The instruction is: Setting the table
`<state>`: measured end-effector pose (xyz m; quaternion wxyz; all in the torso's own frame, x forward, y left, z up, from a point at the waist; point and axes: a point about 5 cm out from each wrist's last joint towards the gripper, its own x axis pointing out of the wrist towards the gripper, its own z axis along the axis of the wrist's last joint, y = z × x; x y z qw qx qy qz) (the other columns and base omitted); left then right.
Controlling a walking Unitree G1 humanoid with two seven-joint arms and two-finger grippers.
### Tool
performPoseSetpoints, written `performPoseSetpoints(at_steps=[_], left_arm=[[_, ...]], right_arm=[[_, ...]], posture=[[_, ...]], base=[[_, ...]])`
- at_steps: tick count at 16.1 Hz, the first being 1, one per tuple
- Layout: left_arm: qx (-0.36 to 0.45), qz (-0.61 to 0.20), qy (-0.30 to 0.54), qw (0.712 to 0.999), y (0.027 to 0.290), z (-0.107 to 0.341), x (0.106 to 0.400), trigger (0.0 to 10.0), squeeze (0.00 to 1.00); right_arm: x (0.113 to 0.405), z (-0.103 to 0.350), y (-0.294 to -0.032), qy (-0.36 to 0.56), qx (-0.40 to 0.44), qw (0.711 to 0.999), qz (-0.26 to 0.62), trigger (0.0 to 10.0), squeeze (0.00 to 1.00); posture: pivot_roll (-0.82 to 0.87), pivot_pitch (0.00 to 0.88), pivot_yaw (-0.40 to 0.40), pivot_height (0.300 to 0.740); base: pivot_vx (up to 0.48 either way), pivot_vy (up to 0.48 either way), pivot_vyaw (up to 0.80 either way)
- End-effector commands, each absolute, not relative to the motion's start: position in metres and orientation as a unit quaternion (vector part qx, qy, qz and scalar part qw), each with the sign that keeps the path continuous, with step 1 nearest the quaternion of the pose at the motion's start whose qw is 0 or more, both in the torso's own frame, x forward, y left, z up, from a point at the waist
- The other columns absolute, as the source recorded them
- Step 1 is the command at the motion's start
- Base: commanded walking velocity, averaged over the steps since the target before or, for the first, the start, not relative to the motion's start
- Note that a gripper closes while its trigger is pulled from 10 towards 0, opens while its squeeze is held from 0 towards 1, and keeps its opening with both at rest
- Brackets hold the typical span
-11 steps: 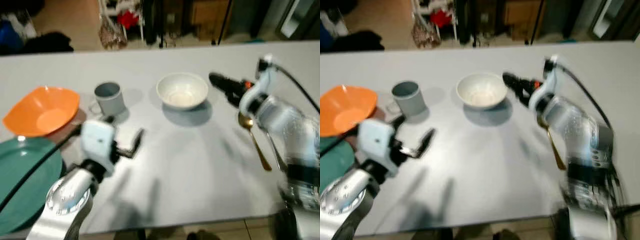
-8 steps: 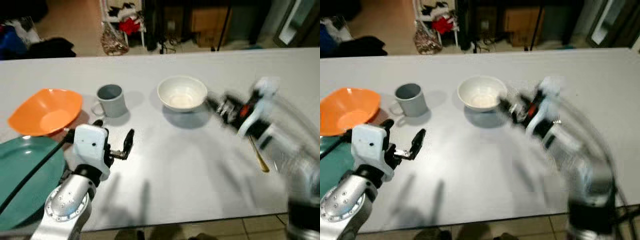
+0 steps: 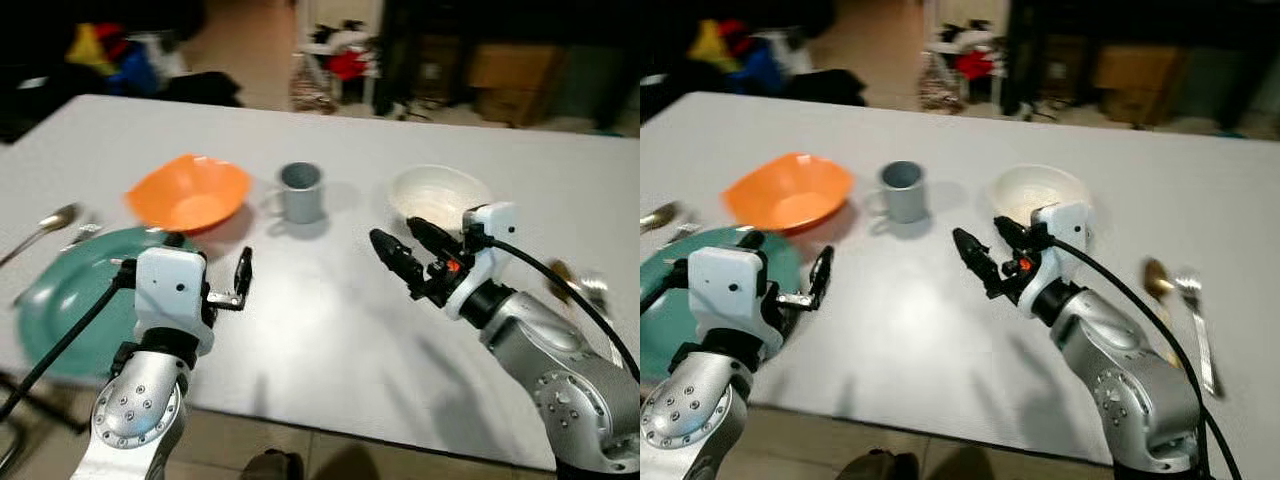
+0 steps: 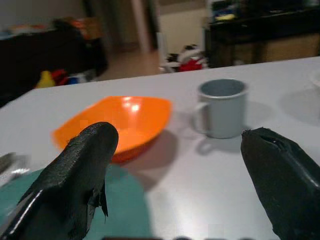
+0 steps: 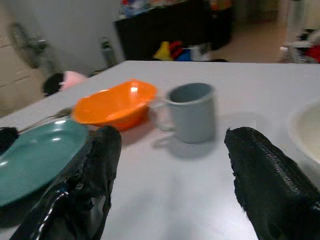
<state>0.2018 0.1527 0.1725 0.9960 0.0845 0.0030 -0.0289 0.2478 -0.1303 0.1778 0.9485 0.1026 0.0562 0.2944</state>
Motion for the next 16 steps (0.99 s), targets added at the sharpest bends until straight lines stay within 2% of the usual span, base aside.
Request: performPoseSetpoints(at_steps=[1,6,10,16], left_arm=[[0.087,-0.025,-0.005,0.996,0.151,0.175,0.201,10.0,0.00],[0.095,-0.014,0.000,0.995,0.154,0.173,0.198,10.0,0.00],[0.107,-0.001,-0.001,0.994,0.159,0.173,0.198,10.0,0.00],[0.112,0.019,-0.003,0.994,0.168,0.165,0.205,10.0,0.00]], right_arm=[[0.245,0.184,-0.128,0.041,0.099,0.945,0.308,10.0,0.00],[0.243,0.175,-0.124,0.051,0.093,0.938,0.329,10.0,0.00],[0.247,0.179,-0.124,0.026,0.085,0.946,0.313,10.0,0.00],[0.252,0.171,-0.146,0.018,0.052,0.975,0.213,10.0,0.00]], posture=[[-0.06,0.000,0.044,0.740],[-0.05,0.000,0.034,0.740],[-0.05,0.000,0.028,0.740],[-0.07,0.002,0.043,0.740]], base=[[0.000,0.000,0.80],[0.000,0.000,0.80],[0.000,0.000,0.80],[0.000,0.000,0.80]])
